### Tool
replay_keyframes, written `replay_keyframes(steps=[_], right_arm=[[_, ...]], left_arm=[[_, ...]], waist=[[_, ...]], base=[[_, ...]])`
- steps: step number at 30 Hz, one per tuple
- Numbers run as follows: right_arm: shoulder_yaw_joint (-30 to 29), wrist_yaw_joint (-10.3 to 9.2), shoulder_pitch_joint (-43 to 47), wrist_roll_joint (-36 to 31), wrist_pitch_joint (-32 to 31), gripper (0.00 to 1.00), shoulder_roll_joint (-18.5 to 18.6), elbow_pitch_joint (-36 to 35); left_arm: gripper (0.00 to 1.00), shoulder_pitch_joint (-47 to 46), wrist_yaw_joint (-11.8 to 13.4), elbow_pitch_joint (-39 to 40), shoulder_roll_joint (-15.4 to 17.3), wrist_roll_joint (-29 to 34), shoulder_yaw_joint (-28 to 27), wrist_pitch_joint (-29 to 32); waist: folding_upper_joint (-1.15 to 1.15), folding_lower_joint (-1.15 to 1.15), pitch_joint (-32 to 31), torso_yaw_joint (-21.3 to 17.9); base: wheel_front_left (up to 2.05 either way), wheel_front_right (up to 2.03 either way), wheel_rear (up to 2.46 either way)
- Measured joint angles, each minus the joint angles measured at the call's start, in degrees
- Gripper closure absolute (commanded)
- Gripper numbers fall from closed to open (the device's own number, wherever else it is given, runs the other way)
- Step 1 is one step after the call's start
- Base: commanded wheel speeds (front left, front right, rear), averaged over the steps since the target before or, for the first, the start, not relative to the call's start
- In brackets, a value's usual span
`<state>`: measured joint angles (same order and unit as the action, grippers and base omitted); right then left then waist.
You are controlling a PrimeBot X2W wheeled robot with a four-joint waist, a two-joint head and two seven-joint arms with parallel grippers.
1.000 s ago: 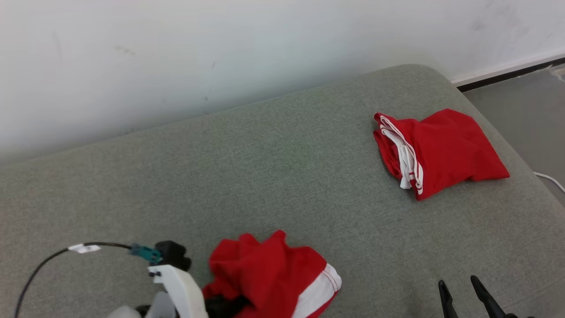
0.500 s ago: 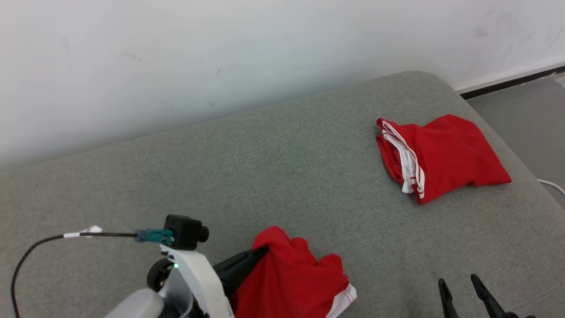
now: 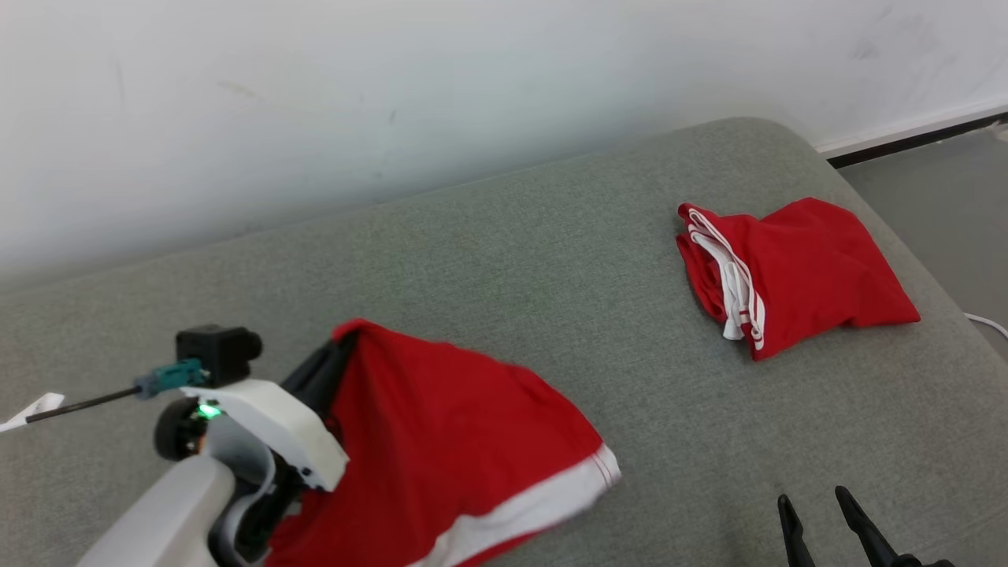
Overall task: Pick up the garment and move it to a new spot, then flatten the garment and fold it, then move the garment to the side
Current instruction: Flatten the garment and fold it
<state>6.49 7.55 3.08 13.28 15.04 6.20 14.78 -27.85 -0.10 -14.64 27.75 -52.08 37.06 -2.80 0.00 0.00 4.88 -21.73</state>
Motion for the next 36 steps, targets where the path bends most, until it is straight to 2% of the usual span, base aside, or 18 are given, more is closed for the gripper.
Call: replay_keyframes(steps=[5, 10, 11, 12, 13, 15, 19, 24, 29, 33, 36], right_arm=[[0.37, 0.00, -0.63, 0.04, 0.00, 0.00, 0.33, 0.02], [0.24, 0.00, -0.63, 0.09, 0.00, 0.00, 0.53, 0.23], [0.24, 0.00, -0.63, 0.09, 0.00, 0.00, 0.53, 0.33], [0.26, 0.00, -0.63, 0.09, 0.00, 0.00, 0.53, 0.46], [0.21, 0.00, -0.63, 0.11, 0.00, 0.00, 0.48, 0.55], [-0.03, 0.00, -0.59, 0.22, 0.00, 0.00, 0.49, 0.66], [-1.13, 0.00, 0.44, 0.25, 0.00, 0.00, 0.47, 0.41], [-2.36, 0.00, 1.80, 0.16, 0.00, 0.00, 0.37, 0.05], [-3.14, 0.00, 2.02, 0.00, 0.00, 0.00, 0.57, -0.67], [-3.70, 0.00, 2.11, -0.09, 0.00, 0.00, 0.75, -1.24], [-4.14, 0.00, 2.47, -0.15, 0.00, 0.00, 0.99, -1.65]], left_arm=[[1.00, -2.80, 3.22, -9.66, -0.41, 2.08, -1.85, -3.82], [1.00, -5.36, 3.96, -17.30, -1.16, 4.30, -2.79, -8.48], [0.84, -5.54, 3.96, -18.59, -1.57, 4.28, -2.64, -8.64], [0.56, -5.50, 3.83, -19.60, -2.14, 4.28, -2.22, -8.60], [0.00, -5.41, 3.25, -20.39, -2.74, 4.24, -1.89, -8.62], [0.00, -5.05, 3.66, -21.34, -3.36, 4.19, -1.91, -9.22], [0.00, -1.98, 6.47, -19.07, -3.74, 4.59, -4.23, -11.50], [0.00, 5.92, 10.46, -9.85, -3.96, 7.03, -8.33, -12.18], [0.00, 16.33, 13.91, 1.13, -5.97, 11.06, -14.67, -12.27], [0.00, 23.57, 15.37, 6.65, -7.75, 15.97, -19.26, -12.29], [0.00, 28.33, 14.59, 8.38, -9.35, 19.41, -21.61, -12.28]], waist=[[0.00, 0.00, 0.54, -0.87], [0.00, 0.00, 0.76, -1.68], [0.00, 0.00, 0.72, -1.76], [0.00, 0.00, 0.62, -1.83], [0.00, 0.00, 0.52, -1.90], [0.00, 0.00, 0.24, -1.95], [0.00, 0.00, -0.49, -1.32], [0.00, 0.00, -1.51, 0.66], [0.00, 0.00, -2.44, 3.03], [0.00, 0.00, -2.87, 5.05], [0.00, 0.00, -3.13, 6.76]], base=[[0.00, 0.00, 0.00], [0.00, 0.00, 0.00], [0.00, 0.00, 0.00], [0.00, 0.00, 0.00], [0.00, 0.00, 0.00], [0.00, 0.00, 0.00], [0.00, 0.00, 0.00], [0.00, 0.00, 0.00], [0.00, 0.00, 0.00], [0.00, 0.00, 0.00], [0.00, 0.00, 0.00]])
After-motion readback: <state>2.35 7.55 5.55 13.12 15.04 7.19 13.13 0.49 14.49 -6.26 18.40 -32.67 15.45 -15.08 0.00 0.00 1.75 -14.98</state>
